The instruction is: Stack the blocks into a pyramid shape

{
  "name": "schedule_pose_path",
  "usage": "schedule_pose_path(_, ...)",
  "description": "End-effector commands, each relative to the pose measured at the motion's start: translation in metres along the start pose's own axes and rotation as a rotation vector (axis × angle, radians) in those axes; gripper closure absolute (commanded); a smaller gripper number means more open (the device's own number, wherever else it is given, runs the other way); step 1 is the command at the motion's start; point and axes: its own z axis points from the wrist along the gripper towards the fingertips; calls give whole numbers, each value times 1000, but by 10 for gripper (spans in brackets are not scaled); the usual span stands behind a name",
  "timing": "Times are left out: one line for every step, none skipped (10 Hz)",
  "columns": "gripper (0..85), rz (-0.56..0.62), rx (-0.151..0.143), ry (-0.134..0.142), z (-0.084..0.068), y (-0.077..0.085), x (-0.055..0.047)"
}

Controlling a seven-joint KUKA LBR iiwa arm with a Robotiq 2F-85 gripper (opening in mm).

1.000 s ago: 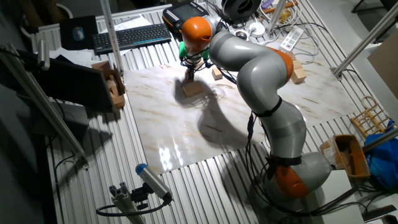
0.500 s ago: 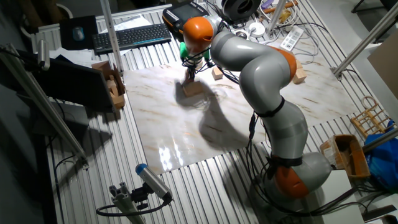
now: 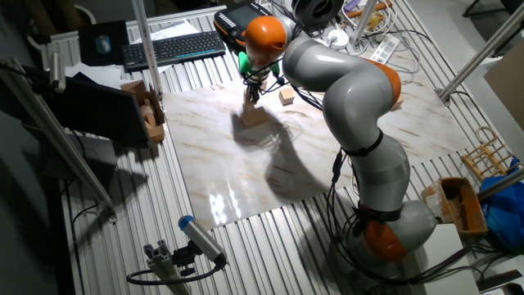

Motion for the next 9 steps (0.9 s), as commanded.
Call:
schedule_pose_path(850,-45,0,-4,-3,-2,0)
schedule_pose_path(850,-76,-1,-7,-5,-2,-1)
schedule_pose_path(850,-112,6,-7,-8,-3,-2)
schedule_pose_path(850,-141,14,0,-10,-3,-4)
schedule_pose_path(850,-178,20,5,-12,-3,-7)
schedule_pose_path(850,-218,25,3,-15,-4,-10)
schedule_pose_path(850,-256,25,5,-18,-4,-11)
schedule_pose_path(850,-277,22,9,-18,-5,-12)
schedule_pose_path(850,-294,20,9,-19,-5,-11)
